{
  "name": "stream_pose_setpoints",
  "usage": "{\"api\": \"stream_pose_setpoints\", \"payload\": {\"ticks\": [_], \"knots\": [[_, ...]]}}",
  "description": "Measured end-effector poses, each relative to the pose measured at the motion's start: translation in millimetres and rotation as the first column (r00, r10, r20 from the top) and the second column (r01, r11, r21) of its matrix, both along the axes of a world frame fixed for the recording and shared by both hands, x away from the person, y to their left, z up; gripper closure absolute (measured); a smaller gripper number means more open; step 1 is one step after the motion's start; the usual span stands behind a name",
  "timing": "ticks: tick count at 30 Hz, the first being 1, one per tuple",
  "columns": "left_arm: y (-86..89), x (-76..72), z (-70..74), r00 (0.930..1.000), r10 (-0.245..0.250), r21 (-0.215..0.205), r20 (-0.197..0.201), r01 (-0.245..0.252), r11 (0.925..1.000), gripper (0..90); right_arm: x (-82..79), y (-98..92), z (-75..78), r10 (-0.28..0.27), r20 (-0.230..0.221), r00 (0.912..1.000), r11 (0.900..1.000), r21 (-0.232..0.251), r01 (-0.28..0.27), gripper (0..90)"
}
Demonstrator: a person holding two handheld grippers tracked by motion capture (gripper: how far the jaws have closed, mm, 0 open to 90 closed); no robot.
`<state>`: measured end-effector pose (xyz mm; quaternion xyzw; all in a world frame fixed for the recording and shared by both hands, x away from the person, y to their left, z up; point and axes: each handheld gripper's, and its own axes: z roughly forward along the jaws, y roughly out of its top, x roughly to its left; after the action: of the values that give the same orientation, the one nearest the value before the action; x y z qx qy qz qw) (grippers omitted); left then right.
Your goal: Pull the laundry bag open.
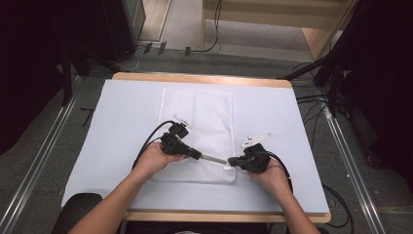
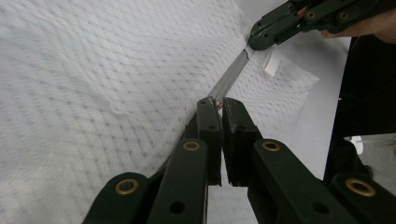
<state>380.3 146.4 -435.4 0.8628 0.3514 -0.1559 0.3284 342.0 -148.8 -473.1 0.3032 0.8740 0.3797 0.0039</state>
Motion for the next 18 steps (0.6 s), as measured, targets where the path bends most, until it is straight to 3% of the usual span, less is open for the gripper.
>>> {"api": "stream_pose_setpoints", "payload": {"ticks": [4,11,15,18], "knots": [[5.5,-0.5,1.5,1.0000,0.002,-0.004,-0.006,-0.002,1.0000,88.1,0.2,0.2,0.2,0.007,0.002,1.0000,1.000,-0.004,-0.007,90.0],[10.6,-2.1,9.6,0.9999,-0.009,0.036,0.007,0.008,0.9993,88.2,-0.1,1.1,0.6,0.015,0.012,0.9998,1.000,-0.013,-0.015,90.0],[22.7,-4.1,8.6,0.9999,0.003,0.040,-0.014,-0.002,0.9992,88.2,-0.1,1.5,0.8,0.013,0.008,0.9999,1.000,-0.013,-0.013,90.0],[33.1,-6.4,7.1,0.9995,0.024,0.021,-0.020,-0.023,0.9995,88.1,0.8,1.6,0.4,0.013,0.001,0.9999,1.000,-0.005,-0.013,90.0]]}}
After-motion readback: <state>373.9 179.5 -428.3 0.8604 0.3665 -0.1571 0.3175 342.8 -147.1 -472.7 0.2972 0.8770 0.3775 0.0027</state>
